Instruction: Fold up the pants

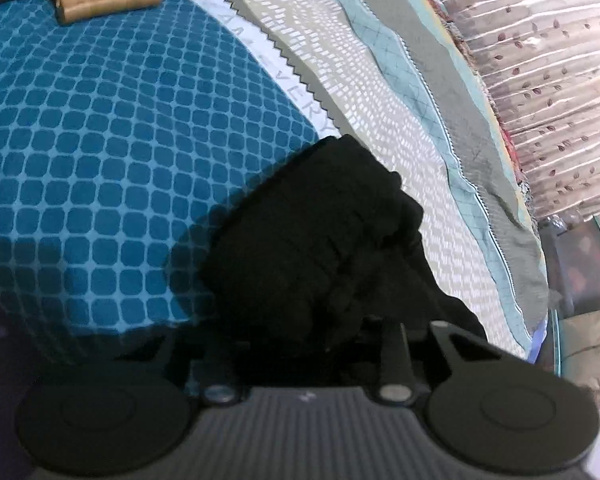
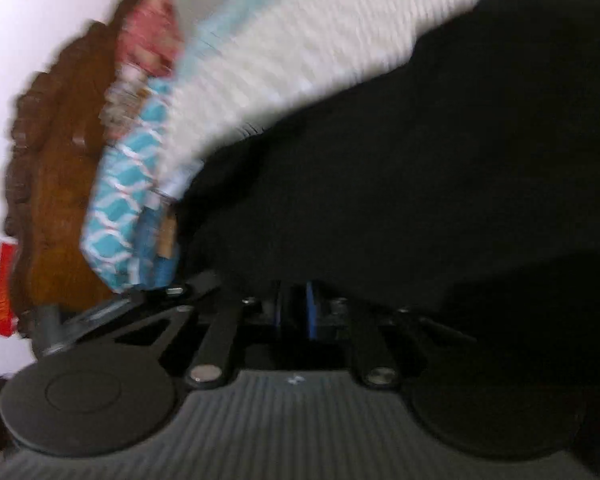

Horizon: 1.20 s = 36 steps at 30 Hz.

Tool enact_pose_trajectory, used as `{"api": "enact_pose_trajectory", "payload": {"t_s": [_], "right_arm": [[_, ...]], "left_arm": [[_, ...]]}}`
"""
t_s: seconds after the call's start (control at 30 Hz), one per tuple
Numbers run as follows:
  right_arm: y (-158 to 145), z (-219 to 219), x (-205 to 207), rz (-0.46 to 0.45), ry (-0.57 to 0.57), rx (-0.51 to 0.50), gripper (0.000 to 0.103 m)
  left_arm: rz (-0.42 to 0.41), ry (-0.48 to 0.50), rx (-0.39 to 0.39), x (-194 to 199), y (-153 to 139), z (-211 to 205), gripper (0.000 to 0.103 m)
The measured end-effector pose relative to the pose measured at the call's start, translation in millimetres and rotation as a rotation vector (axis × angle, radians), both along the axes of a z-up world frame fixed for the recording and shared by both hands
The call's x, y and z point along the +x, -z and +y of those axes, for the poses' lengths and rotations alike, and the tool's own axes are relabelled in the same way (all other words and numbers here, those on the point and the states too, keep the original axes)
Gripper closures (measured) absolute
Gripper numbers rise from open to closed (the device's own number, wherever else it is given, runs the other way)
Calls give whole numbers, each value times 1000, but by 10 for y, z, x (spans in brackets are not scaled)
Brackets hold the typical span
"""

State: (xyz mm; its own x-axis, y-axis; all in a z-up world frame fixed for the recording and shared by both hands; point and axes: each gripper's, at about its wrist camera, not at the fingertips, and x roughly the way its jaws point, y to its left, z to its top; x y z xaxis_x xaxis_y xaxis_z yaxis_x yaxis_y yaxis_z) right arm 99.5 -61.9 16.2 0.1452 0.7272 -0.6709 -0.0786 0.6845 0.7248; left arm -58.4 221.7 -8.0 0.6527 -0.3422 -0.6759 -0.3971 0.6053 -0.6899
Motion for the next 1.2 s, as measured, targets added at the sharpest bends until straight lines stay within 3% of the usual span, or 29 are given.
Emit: {"api": "enact_pose_trajectory", "payload": {"t_s": [0.03, 0.17, 0.23, 0.4, 0.47, 0.53, 0.6, 0.67, 0.7, 0.73, 0.8, 0.83, 0.97, 1.1, 1.2], "right_arm": [[52, 57, -12, 11, 1, -25, 103], [11, 30, -58, 7, 13, 11, 103], [-79, -106, -98, -11, 30, 46, 94], [-249, -913, -314, -111, 260, 101, 93], [-286, -1268, -401, -137, 364, 107, 93], [-309, -1542, -485, -171, 442, 100, 91], [-306, -1745, -572, -191, 505, 84, 81], [-266, -1854, -622, -172, 544, 119, 79], [-267, -1869, -650, -167, 550, 148, 74], [-271, -1860, -670, -171, 548, 168, 67], [-334, -1814, -661, -196, 529, 188, 39], [-387, -1751, -629, -211, 513, 191, 35], [-664, -1555, -675, -367, 388, 149, 33], [-923, -1208, -810, -607, 239, -35, 32], [-1005, -834, -931, -778, 33, -187, 31]], "left_arm": [[-14, 11, 13, -14, -36, -22, 82], [-150, 121, 138, -80, -445, -366, 83], [-230, 214, 230, -62, -709, -679, 83], [-356, 455, 406, 9, -998, -1525, 82], [-342, 544, 462, 79, -934, -1891, 75], [-307, 626, 493, 165, -789, -2212, 46], [-266, 696, 525, 197, -649, -2444, 44], [-248, 740, 541, 153, -612, -2528, 39], [-266, 754, 544, 110, -644, -2520, 29], [-293, 763, 541, 57, -700, -2488, 18], [-343, 762, 525, -61, -824, -2348, 12], [-358, 757, 512, -132, -877, -2235, 11], [-374, 667, 460, -286, -1009, -1862, 11], [-294, 506, 444, -301, -974, -1460, 14], [-246, 414, 386, -203, -925, -1195, 15]]}}
